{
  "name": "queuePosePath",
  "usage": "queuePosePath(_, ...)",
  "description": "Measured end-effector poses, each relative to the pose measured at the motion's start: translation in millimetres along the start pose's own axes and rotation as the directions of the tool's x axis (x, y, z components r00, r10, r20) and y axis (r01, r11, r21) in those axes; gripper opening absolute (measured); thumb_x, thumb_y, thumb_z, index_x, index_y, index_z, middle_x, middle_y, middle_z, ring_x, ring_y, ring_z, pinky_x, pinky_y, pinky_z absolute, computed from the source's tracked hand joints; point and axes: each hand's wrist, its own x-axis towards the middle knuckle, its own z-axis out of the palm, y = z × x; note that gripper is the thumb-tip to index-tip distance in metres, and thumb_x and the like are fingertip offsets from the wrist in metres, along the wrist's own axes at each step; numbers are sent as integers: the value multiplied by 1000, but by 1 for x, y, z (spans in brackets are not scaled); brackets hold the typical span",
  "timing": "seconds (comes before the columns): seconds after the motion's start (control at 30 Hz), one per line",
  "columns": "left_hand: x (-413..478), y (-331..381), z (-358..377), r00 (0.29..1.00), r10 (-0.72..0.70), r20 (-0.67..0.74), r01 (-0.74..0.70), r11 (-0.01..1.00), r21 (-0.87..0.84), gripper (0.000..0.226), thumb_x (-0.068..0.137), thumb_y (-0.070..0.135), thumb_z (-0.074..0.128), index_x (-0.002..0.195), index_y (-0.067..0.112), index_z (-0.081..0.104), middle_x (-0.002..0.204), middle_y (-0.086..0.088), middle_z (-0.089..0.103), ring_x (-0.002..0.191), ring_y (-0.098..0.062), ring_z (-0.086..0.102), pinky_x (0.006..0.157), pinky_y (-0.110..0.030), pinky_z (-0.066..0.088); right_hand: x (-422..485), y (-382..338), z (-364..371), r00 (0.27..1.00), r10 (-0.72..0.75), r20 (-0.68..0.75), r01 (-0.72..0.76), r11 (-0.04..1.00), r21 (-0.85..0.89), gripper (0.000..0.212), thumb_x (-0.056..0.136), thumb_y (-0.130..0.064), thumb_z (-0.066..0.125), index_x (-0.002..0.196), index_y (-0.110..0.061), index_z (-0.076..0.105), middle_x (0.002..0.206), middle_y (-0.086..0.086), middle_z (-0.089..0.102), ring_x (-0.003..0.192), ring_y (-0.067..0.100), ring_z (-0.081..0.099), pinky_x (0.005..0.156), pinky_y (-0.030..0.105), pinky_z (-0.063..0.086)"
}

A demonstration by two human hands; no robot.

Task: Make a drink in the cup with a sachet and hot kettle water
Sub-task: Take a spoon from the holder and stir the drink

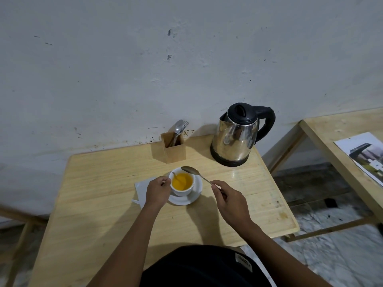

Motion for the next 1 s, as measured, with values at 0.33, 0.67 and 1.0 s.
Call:
queuePosePath(0.33,2,-1,-2,1000,-13,20,13,1000,20,24,93,20,52,104,7,68,94,-3,64,89,-18,56,77,-30,41,10,15,-4,986,123,113,-148,956,253,15,102,-35,44,107,-32,57,56,-7,46,50,6,40,54,27,35)
queuePosePath(0.67,1,1,-1,1000,-26,6,26,1000,-7,23,93,20,53,105,7,68,92,-2,64,89,-19,58,76,-29,41,32,38,17,926,378,28,-377,913,157,35,104,-28,35,114,-10,63,95,-2,67,90,16,60,74,30,42)
queuePosePath(1.0,1,2,-1,999,-38,3,38,999,-5,22,93,20,53,103,8,69,92,-1,64,88,-15,57,76,-27,39,51,41,49,865,498,67,-495,867,-60,22,97,-37,45,101,-23,61,87,-6,64,80,18,62,69,32,48)
